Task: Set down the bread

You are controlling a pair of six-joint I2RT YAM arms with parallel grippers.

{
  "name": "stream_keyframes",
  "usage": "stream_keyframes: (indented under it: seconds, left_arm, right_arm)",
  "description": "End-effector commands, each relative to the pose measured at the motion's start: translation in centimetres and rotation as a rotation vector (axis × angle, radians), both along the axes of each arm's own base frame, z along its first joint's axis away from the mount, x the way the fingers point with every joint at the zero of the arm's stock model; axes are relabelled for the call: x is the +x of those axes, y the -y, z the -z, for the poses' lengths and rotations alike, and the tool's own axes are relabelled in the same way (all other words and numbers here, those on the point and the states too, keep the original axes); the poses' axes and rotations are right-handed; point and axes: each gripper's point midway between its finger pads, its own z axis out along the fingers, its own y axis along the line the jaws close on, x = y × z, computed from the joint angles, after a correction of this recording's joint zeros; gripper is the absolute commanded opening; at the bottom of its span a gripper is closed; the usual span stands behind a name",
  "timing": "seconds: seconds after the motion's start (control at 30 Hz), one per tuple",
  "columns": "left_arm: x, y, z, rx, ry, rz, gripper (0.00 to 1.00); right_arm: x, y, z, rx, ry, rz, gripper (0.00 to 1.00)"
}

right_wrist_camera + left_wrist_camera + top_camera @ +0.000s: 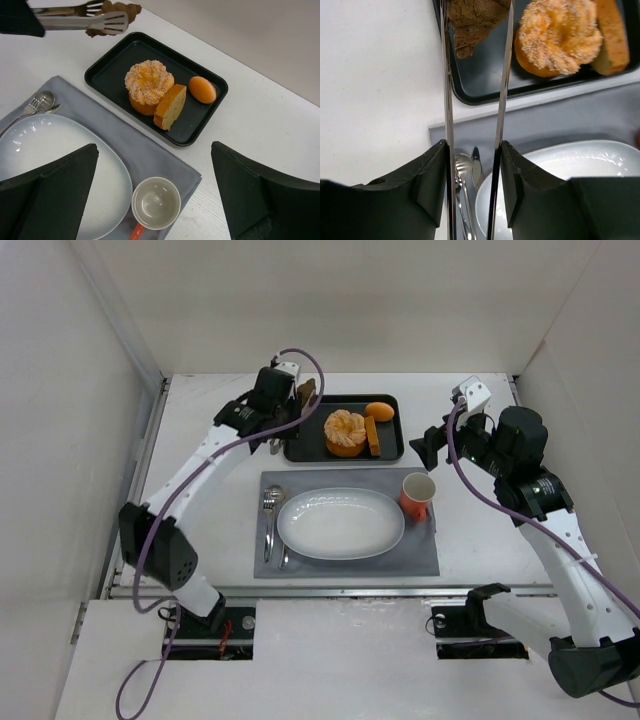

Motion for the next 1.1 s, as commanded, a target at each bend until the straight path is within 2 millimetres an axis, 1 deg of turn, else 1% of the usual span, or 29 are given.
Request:
stream_keyframes:
  seconds: [0.0,0.07,0.1,0.13,0.17,0.2,0.23,0.27,0.3,0.33,0.4,0.43,0.53,0.57,0.63,0.67,0.73,0.77,0.9,0.93,0.97,1.0,1.07]
  left_arm:
    - [-3.8,-0.1,-4.7,-0.077,0.100,0.023,0.18]
    - [-6.0,0.2,-5.2,-0.099,0.105,0.045,0.18]
    - [-8.1,0.4,-5.3,-0.117,0.098,0.066,0.18]
    - [-9.2,0.5,-5.3,-0.128,0.095,0.079,0.18]
    - [-10.4,1.3,-5.4,-0.157,0.087,0.117,0.16]
    - [-12.6,1.7,-5.1,-0.175,0.074,0.159,0.16]
    - [-13.8,1.9,-4.8,-0.181,0.059,0.172,0.15]
    - [-15.1,2.5,-4.5,-0.220,0.036,0.194,0.14]
    - [-16.1,2.7,-4.2,-0.235,0.027,0.206,0.14]
    - [-17.8,3.0,-3.6,-0.248,0.013,0.233,0.14]
    - [-19.5,3.1,-2.6,-0.274,-0.029,0.242,0.14]
    - [-20.4,2.8,-1.5,-0.272,-0.056,0.250,0.14]
    - [-21.6,2.9,0.0,-0.274,-0.105,0.276,0.14]
    - [-22.1,2.6,0.9,-0.265,-0.123,0.280,0.14]
    - [-22.6,2.8,1.7,-0.266,-0.155,0.299,0.14]
    - [-23.0,2.9,2.7,-0.249,-0.183,0.317,0.14]
    - [-22.9,3.0,3.2,-0.242,-0.191,0.316,0.15]
    - [-23.1,3.1,4.0,-0.232,-0.217,0.321,0.15]
    - [-23.3,3.5,4.8,-0.230,-0.242,0.346,0.16]
    - [-23.5,3.6,4.8,-0.234,-0.247,0.352,0.17]
    - [-23.8,4.0,5.3,-0.232,-0.262,0.367,0.17]
    - [-23.7,4.0,5.7,-0.222,-0.274,0.364,0.20]
    - [-24.4,4.3,6.4,-0.212,-0.306,0.395,0.21]
  right_arm:
    - [-0.2,-0.1,-2.1,0.014,0.081,-0.016,1.00]
    - [-0.2,-0.1,-2.1,0.014,0.081,-0.016,1.00]
    - [-0.2,-0.1,-2.1,0.014,0.081,-0.016,1.00]
    - [-0.2,-0.1,-2.1,0.014,0.081,-0.016,1.00]
    - [-0.2,-0.1,-2.1,0.014,0.081,-0.016,1.00]
    - [-0.2,-0.1,-2.1,0.014,0.081,-0.016,1.00]
    - [-0.1,0.0,-2.1,0.012,0.082,-0.007,1.00]
    - [-0.1,0.0,-2.1,0.012,0.082,-0.007,1.00]
    - [-0.1,0.0,-2.1,0.012,0.082,-0.007,1.00]
    - [-0.1,0.0,-2.1,0.012,0.082,-0.007,1.00]
    - [0.1,0.1,-1.9,0.010,0.082,0.003,1.00]
    - [0.1,0.1,-1.9,0.010,0.082,0.003,1.00]
    - [0.4,0.2,-1.6,0.006,0.074,0.012,1.00]
    - [0.4,0.2,-1.6,0.006,0.074,0.012,1.00]
    - [0.4,0.2,-1.6,0.006,0.074,0.012,1.00]
    - [0.5,0.4,-1.6,0.004,0.074,0.023,1.00]
    - [0.5,0.4,-1.6,0.004,0.074,0.023,1.00]
    - [0.5,0.4,-1.6,0.004,0.074,0.023,1.00]
    - [0.5,0.4,-1.6,0.004,0.074,0.023,1.00]
    - [0.5,0.4,-1.6,0.004,0.074,0.023,1.00]
    - [0.5,0.4,-1.6,0.004,0.074,0.023,1.00]
    - [0.5,0.4,-1.6,0.004,0.074,0.023,1.00]
    - [0.5,0.4,-1.6,0.004,0.074,0.023,1.00]
